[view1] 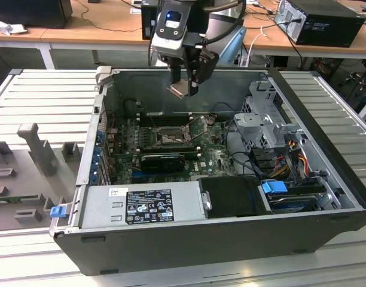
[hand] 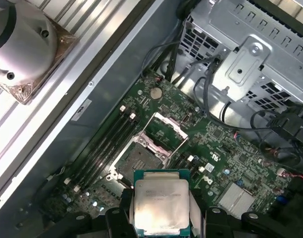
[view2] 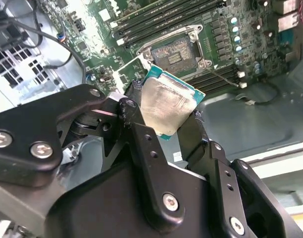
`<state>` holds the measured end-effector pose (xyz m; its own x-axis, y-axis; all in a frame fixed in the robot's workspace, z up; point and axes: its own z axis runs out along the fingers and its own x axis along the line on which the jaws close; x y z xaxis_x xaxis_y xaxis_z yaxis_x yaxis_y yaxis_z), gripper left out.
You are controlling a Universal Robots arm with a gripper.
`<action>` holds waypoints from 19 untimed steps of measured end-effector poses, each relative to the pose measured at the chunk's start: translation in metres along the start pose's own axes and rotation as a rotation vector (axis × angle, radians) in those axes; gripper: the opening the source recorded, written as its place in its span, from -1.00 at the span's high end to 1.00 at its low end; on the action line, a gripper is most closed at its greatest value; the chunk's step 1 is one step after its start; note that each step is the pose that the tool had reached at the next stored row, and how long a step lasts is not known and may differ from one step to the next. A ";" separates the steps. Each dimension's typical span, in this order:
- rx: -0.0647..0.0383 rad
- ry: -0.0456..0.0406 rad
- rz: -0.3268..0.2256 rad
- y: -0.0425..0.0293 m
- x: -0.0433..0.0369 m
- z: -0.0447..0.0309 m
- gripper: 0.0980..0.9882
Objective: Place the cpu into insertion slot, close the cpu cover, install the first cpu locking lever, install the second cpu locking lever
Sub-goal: 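Place the cpu into insertion slot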
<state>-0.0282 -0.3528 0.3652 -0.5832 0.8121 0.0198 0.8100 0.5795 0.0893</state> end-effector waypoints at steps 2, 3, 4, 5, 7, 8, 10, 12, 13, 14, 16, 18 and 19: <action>-0.001 -0.0024 0.026 0.0000 0.0000 0.0001 0.02; -0.001 -0.0040 0.045 0.0000 0.0000 0.0001 0.02; -0.001 -0.0049 0.055 0.0000 0.0000 0.0002 0.02; -0.001 -0.0060 0.068 0.0000 0.0000 0.0002 0.02; -0.002 -0.0097 0.108 0.0000 0.0000 0.0003 0.02; -0.002 -0.0107 0.119 0.0000 0.0000 0.0004 0.02; -0.003 -0.0125 0.140 0.0000 0.0000 0.0004 0.02; -0.003 -0.0149 0.166 0.0000 0.0000 0.0005 0.02; -0.004 -0.0159 0.178 0.0000 0.0000 0.0006 0.02; -0.004 -0.0170 0.190 0.0000 0.0000 0.0006 0.02; -0.005 -0.0205 0.229 -0.0001 0.0000 0.0007 0.02; -0.005 -0.0226 0.252 -0.0001 0.0000 0.0008 0.02; -0.005 -0.0238 0.265 -0.0001 0.0000 0.0008 0.02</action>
<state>-0.0282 -0.3528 0.3644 -0.3491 0.9369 0.0198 0.9339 0.3461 0.0893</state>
